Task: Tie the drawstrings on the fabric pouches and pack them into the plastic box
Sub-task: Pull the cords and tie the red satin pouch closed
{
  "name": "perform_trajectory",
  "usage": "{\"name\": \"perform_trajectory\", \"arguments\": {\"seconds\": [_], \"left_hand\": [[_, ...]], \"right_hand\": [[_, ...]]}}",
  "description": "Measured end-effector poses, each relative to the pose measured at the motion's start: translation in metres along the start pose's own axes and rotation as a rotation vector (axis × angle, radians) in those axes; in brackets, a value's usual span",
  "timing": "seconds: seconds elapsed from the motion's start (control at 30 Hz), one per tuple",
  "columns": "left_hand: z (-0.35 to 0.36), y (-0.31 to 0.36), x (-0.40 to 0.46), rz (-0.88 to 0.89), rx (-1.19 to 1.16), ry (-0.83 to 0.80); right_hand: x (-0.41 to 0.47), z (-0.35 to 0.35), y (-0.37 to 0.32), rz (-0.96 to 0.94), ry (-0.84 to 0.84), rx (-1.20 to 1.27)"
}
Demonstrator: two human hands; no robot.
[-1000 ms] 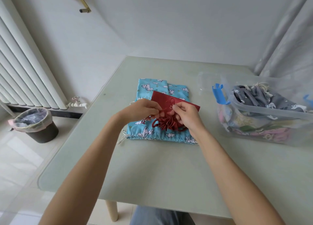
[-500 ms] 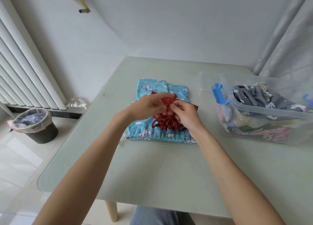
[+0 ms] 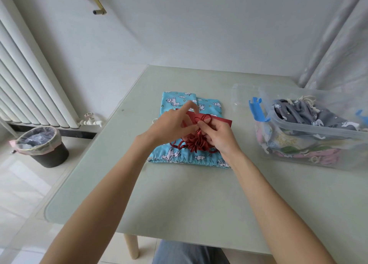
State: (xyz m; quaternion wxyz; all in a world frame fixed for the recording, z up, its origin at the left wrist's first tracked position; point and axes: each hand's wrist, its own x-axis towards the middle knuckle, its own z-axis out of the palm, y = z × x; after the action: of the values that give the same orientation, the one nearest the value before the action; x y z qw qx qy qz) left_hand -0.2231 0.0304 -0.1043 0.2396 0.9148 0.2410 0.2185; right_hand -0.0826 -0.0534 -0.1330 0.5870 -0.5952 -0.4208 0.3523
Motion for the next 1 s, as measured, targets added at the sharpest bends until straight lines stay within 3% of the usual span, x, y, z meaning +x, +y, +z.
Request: {"name": "perform_trajectory", "arguments": {"seconds": [0.1, 0.23, 0.53, 0.87, 1.0], "left_hand": [[0.003, -0.005, -0.001, -0.109, -0.111, 0.198], [0.004, -0.010, 0.003, -0.154, -0.257, 0.151], [0.013, -0.006, 0.000, -0.067, -0.379, 0.169], [0.018, -0.011, 0.002, -0.217, -0.527, -0.023], [0.014, -0.013, -0.002, -0.228, -0.748, -0.162]], "right_hand": [[0.000, -0.001, 0.001, 0.026, -0.023, 0.015], [0.002, -0.002, 0.002, 0.025, -0.039, 0.004], [0.008, -0.002, 0.001, 0.076, -0.061, 0.074], [0.003, -0.014, -0.010, 0.170, -0.200, 0.270], [0.002, -0.021, -0.012, 0.167, -0.239, 0.256]]}}
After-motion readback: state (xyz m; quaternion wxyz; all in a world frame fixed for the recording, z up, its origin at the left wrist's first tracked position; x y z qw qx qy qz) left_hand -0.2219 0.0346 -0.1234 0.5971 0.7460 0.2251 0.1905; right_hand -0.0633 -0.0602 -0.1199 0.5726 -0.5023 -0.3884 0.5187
